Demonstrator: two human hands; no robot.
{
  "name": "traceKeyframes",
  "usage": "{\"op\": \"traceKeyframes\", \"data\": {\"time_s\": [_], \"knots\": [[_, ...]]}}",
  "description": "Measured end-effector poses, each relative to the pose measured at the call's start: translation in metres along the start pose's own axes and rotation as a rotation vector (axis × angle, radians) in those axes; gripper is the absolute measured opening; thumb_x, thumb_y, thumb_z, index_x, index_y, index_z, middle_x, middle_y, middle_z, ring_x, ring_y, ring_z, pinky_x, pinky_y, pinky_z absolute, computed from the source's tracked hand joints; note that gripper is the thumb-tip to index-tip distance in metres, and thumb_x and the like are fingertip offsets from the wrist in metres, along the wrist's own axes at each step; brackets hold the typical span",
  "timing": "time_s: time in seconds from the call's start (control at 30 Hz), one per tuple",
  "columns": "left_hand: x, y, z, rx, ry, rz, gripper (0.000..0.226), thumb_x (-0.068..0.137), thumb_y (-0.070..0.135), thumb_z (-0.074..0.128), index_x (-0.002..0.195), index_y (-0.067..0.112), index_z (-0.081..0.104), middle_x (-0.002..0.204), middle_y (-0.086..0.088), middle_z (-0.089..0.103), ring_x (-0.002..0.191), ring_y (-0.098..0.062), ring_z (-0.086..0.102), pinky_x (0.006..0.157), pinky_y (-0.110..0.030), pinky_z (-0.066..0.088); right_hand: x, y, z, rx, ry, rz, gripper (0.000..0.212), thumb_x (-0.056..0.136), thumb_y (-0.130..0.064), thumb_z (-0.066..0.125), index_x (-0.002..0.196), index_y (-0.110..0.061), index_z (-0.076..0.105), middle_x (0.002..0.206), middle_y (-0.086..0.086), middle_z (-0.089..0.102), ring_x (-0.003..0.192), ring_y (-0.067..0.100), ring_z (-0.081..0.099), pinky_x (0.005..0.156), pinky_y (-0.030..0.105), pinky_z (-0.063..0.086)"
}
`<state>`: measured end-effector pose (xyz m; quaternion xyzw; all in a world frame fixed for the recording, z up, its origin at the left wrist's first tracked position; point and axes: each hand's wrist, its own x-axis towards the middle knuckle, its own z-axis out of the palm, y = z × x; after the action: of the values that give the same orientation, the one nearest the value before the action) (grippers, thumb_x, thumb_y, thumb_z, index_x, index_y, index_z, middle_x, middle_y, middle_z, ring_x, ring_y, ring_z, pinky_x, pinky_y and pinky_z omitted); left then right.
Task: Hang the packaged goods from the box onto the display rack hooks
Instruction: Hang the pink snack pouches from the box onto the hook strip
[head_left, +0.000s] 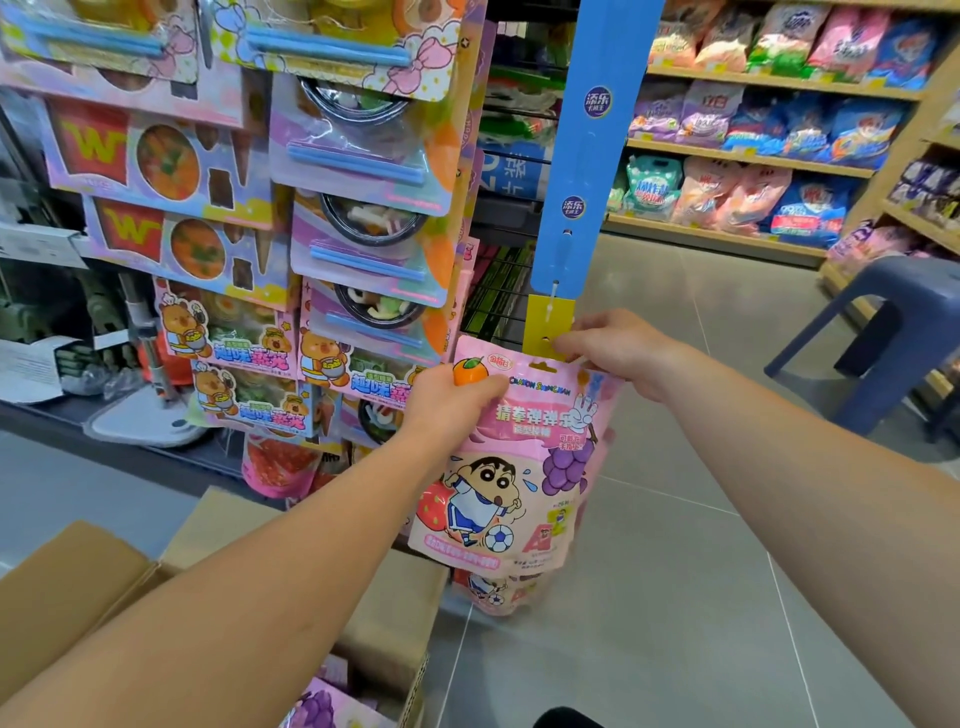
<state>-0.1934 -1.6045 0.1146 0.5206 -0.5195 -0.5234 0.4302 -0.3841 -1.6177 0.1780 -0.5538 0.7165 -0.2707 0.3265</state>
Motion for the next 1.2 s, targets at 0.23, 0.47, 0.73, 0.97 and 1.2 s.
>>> {"op": "traceKeyframes", "data": {"time_s": [0.23, 0.47, 0.73, 0.97, 1.2], "knots": [[0.004, 0.006, 0.013, -0.045, 0.05, 0.018, 0.033, 0.08, 0.022, 0.072, 0.054, 0.022, 0.052, 0.065, -0.004, 0.062, 0.069, -0.028, 0.067, 0.067, -0.036, 0.053, -0.013, 0.017, -0.008, 0.01, 0.08, -0.01, 0.025, 0.081, -0.034, 0.069, 0.084, -0.009, 0.07, 0.086, 0.005, 0.064, 0.081, 0.022, 0.06, 0.074, 0.033, 0.051], [0.013, 0.016, 0.025, 0.029, 0.267, 0.025, 0.037, 0.08, 0.034, 0.071, 0.055, 0.019, 0.048, 0.058, -0.001, 0.054, 0.061, -0.025, 0.052, 0.062, -0.036, 0.046, -0.006, 0.003, -0.003, -0.069, 0.277, -0.099, 0.022, 0.082, -0.026, 0.069, 0.063, -0.018, 0.062, 0.068, -0.002, 0.061, 0.075, 0.017, 0.06, 0.058, 0.026, 0.043], [0.02, 0.006, 0.036, 0.174, 0.329, 0.006, 0.04, 0.081, 0.033, 0.07, 0.054, 0.017, 0.045, 0.055, -0.001, 0.05, 0.055, -0.022, 0.048, 0.06, -0.033, 0.044, 0.002, 0.017, 0.008, -0.143, 0.298, -0.049, 0.027, 0.086, -0.032, 0.068, 0.063, -0.02, 0.058, 0.073, 0.0, 0.064, 0.083, 0.022, 0.064, 0.063, 0.029, 0.044], [0.02, -0.01, 0.031, 0.25, 0.297, -0.033, 0.038, 0.08, 0.039, 0.069, 0.056, 0.017, 0.049, 0.063, -0.009, 0.059, 0.064, -0.028, 0.06, 0.064, -0.034, 0.05, 0.002, 0.033, 0.022, -0.139, 0.259, -0.011, 0.025, 0.089, -0.032, 0.066, 0.071, -0.015, 0.064, 0.081, 0.004, 0.068, 0.085, 0.023, 0.064, 0.062, 0.028, 0.045], [0.018, -0.024, 0.031, 0.3, 0.226, -0.089, 0.034, 0.084, 0.044, 0.068, 0.07, 0.015, 0.056, 0.073, -0.005, 0.06, 0.075, -0.026, 0.06, 0.07, -0.033, 0.05, 0.003, 0.051, 0.034, -0.185, 0.267, 0.001, 0.028, 0.088, -0.033, 0.065, 0.088, -0.005, 0.071, 0.089, 0.012, 0.072, 0.085, 0.028, 0.066, 0.067, 0.034, 0.051]]}}
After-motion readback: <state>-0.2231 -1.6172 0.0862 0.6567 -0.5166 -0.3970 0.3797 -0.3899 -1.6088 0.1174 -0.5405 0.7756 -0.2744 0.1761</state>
